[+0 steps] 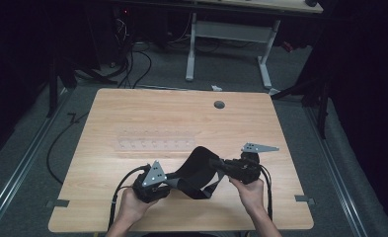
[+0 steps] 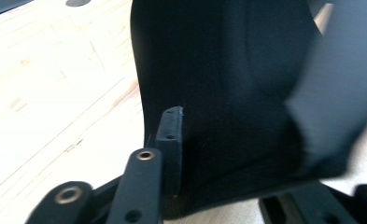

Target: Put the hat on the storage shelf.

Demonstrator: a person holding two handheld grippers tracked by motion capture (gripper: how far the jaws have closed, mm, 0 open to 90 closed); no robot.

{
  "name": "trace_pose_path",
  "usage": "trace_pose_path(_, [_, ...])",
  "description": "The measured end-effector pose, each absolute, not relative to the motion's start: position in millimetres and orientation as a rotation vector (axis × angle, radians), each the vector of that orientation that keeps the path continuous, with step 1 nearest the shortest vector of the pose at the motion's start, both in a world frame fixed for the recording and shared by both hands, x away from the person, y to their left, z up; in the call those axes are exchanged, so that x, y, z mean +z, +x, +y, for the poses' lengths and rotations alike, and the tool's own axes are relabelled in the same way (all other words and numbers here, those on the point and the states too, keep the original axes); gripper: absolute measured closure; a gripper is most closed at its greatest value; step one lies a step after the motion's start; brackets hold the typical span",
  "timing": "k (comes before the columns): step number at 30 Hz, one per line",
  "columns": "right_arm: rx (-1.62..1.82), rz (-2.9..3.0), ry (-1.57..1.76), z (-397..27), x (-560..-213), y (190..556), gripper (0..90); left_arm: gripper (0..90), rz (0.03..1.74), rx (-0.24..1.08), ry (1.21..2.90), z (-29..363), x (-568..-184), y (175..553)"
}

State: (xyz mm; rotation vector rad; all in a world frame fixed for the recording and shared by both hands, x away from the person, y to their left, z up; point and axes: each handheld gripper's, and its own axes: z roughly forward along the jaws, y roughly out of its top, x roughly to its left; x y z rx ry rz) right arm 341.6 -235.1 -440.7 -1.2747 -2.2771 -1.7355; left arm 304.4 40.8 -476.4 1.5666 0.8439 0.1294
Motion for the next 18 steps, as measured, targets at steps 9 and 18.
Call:
trace_pose_path(9, [-1.756, -2.304, -1.320, -238.8, -441.6, 344.6, 67.7, 86.7, 0.769, 0.037, 1.542, 46.7, -471.1, 297.5])
trace_pose_path(18, [-1.751, -2.387, -1.417, -253.9, -451.8, 339.1, 57.5, 86.6, 0.821, 0.040, 1.469, 60.8, -463.8, 302.3])
